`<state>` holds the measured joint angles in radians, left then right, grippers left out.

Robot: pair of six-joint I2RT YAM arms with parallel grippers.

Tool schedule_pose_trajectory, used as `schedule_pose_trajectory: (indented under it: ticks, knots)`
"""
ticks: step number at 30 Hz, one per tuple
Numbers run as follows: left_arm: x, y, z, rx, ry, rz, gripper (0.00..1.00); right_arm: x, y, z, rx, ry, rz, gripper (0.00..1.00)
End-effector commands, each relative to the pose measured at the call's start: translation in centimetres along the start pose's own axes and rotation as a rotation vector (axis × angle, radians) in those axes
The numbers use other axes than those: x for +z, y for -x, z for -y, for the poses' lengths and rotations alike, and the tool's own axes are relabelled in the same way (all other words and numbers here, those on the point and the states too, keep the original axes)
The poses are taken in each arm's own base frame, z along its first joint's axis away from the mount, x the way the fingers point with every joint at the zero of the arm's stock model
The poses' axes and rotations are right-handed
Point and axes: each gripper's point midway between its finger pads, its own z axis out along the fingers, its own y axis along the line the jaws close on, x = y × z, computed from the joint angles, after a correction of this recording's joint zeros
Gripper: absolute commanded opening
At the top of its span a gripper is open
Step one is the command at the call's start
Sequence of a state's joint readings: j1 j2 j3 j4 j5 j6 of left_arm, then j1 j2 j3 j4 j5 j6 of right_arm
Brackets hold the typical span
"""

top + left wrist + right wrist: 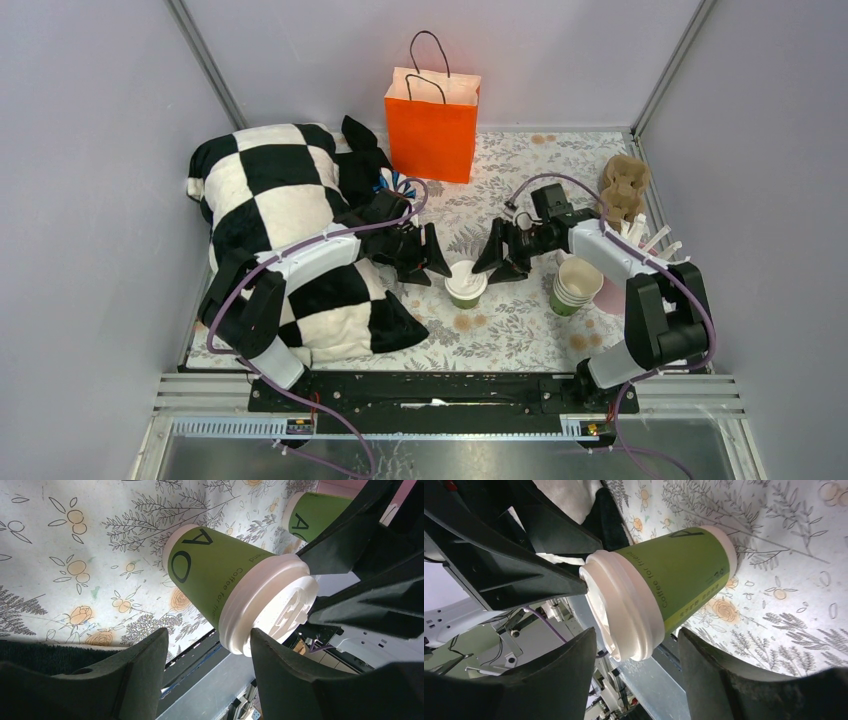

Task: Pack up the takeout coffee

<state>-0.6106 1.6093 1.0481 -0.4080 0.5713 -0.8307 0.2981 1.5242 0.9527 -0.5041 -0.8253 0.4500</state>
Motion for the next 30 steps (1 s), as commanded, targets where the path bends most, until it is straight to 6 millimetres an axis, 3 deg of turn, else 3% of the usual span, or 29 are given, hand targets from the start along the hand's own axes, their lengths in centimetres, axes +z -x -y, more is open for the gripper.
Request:
schedule_pose_trajectory:
  ticks: [1, 9, 11, 16, 20, 24, 30]
  knots:
    - [-0.1, 0.4, -0.1, 0.029, 0.015, 0.016, 0.64, -0.6, 0.3, -0.1, 0.004, 0.066, 0.023, 0.63]
    - [0.6, -0.4, -1.4, 0.017, 0.039, -0.001, 0.64, 1.5, -1.0, 4.0, 0.049, -0.005, -0.011, 0.56]
    - [0.6, -0.4, -1.3, 0.018, 0.037, -0.001, 0.63, 1.0, -0.7, 3.4, 0.030, -0.011, 0.002, 0.56]
    - [0.2, -0.3, -0.5, 0.020, 0.020, 0.006, 0.63, -1.3, 0.7, -0.3, -0.034, 0.026, 0.046, 0.62]
    - [-0.3, -0.1, 0.2, 0.031, 0.013, 0.018, 0.63, -1.5, -0.2, -2.1, -0.062, 0.088, 0.015, 0.73]
    - [-0.1, 0.0, 0.3, 0.033, 0.015, 0.017, 0.63, -0.2, -2.1, -1.0, -0.053, 0.087, -0.041, 0.74]
    - [0.0, -0.1, -0.1, 0.033, 0.026, 0.015, 0.63, 1.0, -3.1, 1.4, -0.019, 0.048, -0.047, 0.65]
